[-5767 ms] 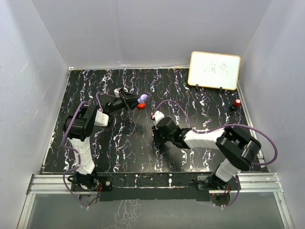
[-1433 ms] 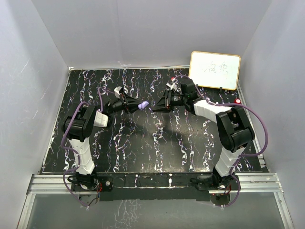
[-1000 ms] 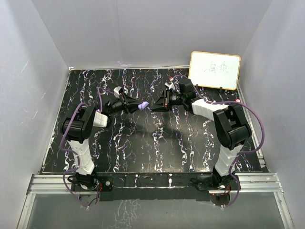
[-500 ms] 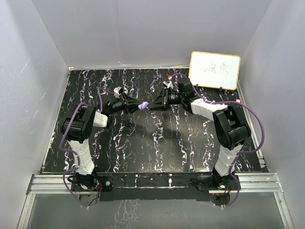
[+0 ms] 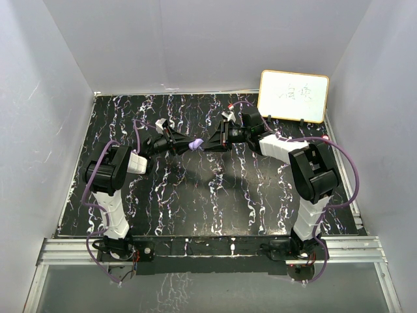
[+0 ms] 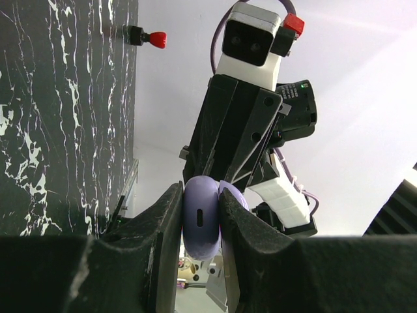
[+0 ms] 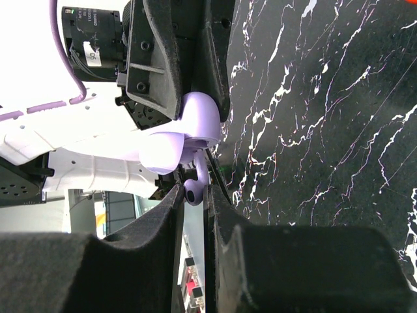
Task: Insert the wireless bluetooth earbuds into the charging case
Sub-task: Place the earbud in the charging case.
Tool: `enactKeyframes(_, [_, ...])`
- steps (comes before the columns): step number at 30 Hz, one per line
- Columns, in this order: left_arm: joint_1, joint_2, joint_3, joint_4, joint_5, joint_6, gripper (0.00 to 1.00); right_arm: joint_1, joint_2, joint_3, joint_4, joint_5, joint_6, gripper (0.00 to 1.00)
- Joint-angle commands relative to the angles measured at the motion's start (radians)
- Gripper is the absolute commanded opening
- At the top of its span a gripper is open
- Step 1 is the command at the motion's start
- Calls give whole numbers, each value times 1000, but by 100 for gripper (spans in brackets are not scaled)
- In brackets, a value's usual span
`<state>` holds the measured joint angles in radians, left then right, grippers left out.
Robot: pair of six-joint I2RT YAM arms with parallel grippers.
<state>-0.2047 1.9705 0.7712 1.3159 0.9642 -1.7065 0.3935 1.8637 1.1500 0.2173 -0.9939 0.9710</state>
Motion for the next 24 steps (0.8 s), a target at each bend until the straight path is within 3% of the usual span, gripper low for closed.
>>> enactKeyframes(1, [4,-57,9,52,5,-12,0,4,7,49,57,-8,1,9])
enactKeyframes(24, [-1,-45,7,68,13,-19,0,10,36,70,65,-16,11,9])
